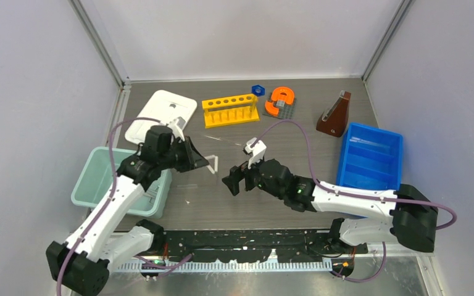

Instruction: Organize the chemistry lab equipment

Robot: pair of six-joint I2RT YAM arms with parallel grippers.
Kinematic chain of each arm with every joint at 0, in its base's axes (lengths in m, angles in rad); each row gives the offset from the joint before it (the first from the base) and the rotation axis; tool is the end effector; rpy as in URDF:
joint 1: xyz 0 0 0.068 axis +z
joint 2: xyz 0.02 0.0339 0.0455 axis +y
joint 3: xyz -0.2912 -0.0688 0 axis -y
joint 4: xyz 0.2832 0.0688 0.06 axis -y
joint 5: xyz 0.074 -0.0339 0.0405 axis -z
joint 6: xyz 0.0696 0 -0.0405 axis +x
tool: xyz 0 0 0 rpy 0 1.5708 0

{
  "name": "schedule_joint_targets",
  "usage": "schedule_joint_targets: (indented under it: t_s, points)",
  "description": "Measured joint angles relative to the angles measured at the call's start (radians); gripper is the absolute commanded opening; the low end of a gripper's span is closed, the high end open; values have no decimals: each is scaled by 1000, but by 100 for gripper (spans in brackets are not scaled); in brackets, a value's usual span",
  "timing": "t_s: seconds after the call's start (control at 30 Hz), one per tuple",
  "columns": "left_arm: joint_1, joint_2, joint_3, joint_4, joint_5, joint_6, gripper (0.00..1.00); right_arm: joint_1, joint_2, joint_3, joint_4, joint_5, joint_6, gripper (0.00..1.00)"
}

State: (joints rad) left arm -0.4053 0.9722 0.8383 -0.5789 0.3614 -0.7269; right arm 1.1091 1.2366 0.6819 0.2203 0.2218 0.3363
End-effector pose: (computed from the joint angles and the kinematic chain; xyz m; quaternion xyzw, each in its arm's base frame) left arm 0.2199 -0.1211 0.2848 -0.0694 0.8950 -0.3574 0.2577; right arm 0.1611 0.2894 0.2439 -0.2458 0.7744 0.3133 0.4917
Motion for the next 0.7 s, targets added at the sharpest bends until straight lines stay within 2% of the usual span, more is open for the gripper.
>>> schedule_joint_targets:
  t_s: [0.17,0.3,0.57,0.7]
  points:
    - [0,-101,136,-95,-244,90,0,0,-57,-11,9,63,15,100]
    - [0,-178,181,-142,-480,158,0,0,-68,-21,12,83,18,100]
    - [0,-262,164,-246,-1022,214,0,0,-67,-41,11,91,15,100]
    - [0,-307,74,-258,-1206,214,0,0,-67,-44,11,91,14,100]
